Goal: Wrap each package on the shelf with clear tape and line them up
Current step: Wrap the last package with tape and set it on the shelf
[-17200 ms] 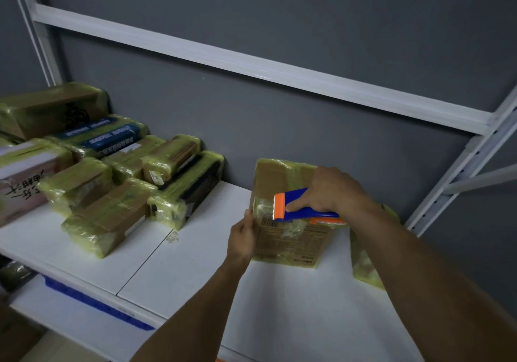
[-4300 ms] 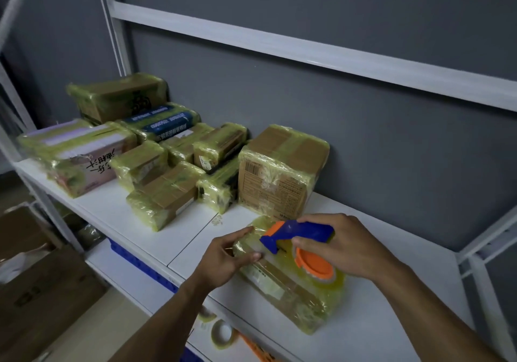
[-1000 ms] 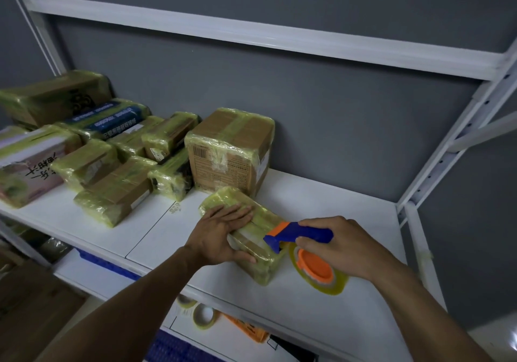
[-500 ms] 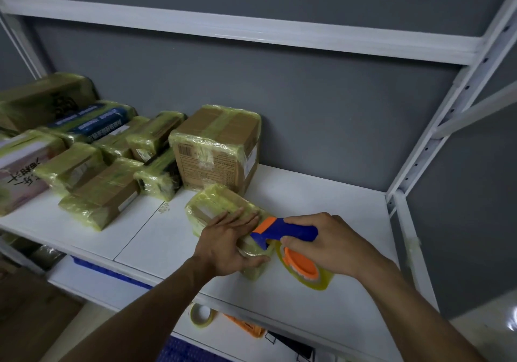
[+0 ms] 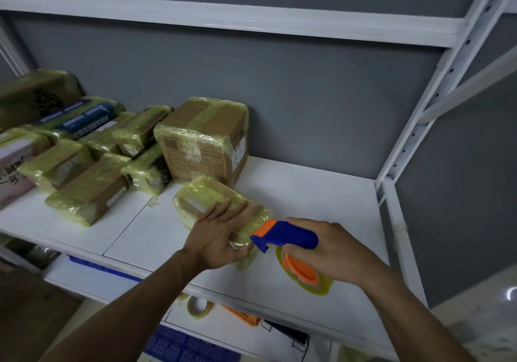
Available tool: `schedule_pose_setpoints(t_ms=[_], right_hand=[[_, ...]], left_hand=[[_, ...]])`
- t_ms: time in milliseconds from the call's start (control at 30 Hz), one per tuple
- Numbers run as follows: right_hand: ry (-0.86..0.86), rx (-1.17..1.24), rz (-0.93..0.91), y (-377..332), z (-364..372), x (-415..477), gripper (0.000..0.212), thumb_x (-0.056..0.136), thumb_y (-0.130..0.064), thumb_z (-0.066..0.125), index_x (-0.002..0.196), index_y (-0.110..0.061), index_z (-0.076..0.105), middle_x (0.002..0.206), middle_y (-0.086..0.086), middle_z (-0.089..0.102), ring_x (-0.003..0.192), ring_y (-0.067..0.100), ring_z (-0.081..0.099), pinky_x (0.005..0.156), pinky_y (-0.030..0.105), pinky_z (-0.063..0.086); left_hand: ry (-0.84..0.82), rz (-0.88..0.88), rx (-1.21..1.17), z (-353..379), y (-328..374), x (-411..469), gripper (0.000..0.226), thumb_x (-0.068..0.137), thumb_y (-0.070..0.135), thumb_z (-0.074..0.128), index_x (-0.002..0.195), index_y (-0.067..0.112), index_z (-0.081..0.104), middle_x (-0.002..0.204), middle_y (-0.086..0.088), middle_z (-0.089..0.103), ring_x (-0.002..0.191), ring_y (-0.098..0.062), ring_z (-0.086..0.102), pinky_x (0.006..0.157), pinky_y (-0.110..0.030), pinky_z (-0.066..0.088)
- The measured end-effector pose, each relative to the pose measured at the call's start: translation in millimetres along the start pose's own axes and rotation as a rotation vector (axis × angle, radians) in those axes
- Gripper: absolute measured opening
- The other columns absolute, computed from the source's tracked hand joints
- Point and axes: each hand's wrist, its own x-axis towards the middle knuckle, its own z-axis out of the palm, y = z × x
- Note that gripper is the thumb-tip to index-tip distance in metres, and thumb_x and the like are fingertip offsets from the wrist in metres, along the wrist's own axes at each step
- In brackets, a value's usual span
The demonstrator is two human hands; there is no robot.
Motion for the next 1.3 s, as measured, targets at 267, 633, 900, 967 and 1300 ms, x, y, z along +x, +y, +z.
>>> schedule_pose_setpoints(t_ms=[267,633,900,967,1300], right_hand=[[-0.102,-0.025,0.059,-4,2,17,0.026,0.071,-0.045,0.065,0.093,-0.031,0.063,0.079,-0.002,0.068,0.074,0.018,0.069,0.063,0.029,0.048],[-0.005,-0.053,-0.004,3,-5,-1,0.026,0.086,-0.061,0.062,0.112,-0.055,0.062,0.096,-0.024,0.072,0.085,-0.001,0.068,0.072,0.026,0.056],[0.005,-0.023,0.048,16,-15,-31,0.025,0.089,-0.056,0.068,0.113,-0.051,0.063,0.096,-0.024,0.071,0.085,-0.002,0.067,0.069,0.021,0.054],[-0.002,-0.022,0.061,17,-19,-36,0.025,0.090,-0.055,0.069,0.113,-0.048,0.064,0.095,-0.022,0.071,0.084,-0.001,0.068,0.071,0.023,0.054],[-0.059,-0.054,0.137,34,-3,-33,0.031,0.086,-0.057,0.072,0.112,-0.044,0.062,0.097,-0.017,0.071,0.089,0.003,0.068,0.078,0.029,0.059]], left_hand=[[-0.052,-0.003,0.036,4,13,-1,0.085,0.086,0.068,0.043,0.159,0.047,0.004,0.167,0.023,0.004,0.156,-0.031,-0.004,0.122,-0.061,-0.002],[-0.067,0.015,0.151,5,8,4,0.086,0.088,0.066,0.047,0.159,0.046,0.004,0.166,0.023,0.000,0.156,-0.032,0.012,0.120,-0.059,0.012],[-0.063,0.027,0.124,6,4,2,0.086,0.087,0.069,0.049,0.158,0.050,0.005,0.165,0.026,0.001,0.156,-0.027,0.012,0.119,-0.058,0.013],[-0.081,0.007,0.111,3,5,3,0.086,0.087,0.069,0.050,0.157,0.053,0.003,0.163,0.029,-0.001,0.157,-0.025,0.009,0.121,-0.057,0.011],[-0.130,-0.118,-0.032,-8,21,5,0.094,0.071,0.100,0.001,0.154,0.058,0.006,0.163,0.034,0.003,0.157,-0.016,-0.005,0.121,-0.062,-0.007]])
